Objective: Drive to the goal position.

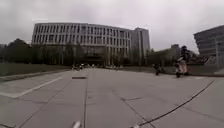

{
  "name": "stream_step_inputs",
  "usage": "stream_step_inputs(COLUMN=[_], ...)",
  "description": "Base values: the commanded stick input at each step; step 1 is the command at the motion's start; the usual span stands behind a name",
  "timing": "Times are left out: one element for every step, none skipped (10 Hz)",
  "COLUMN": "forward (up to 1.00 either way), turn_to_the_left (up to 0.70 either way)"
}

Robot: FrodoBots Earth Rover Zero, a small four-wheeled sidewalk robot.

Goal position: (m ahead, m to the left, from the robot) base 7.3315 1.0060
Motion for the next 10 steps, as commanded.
stream_step_inputs(forward=[0.70,0.70,0.70,0.70,0.70,0.70,0.70,0.70,0.70,0.70], turn_to_the_left=[0.00,0.00,0.00,0.00,0.00,0.00,0.00,0.00,0.00,0.00])
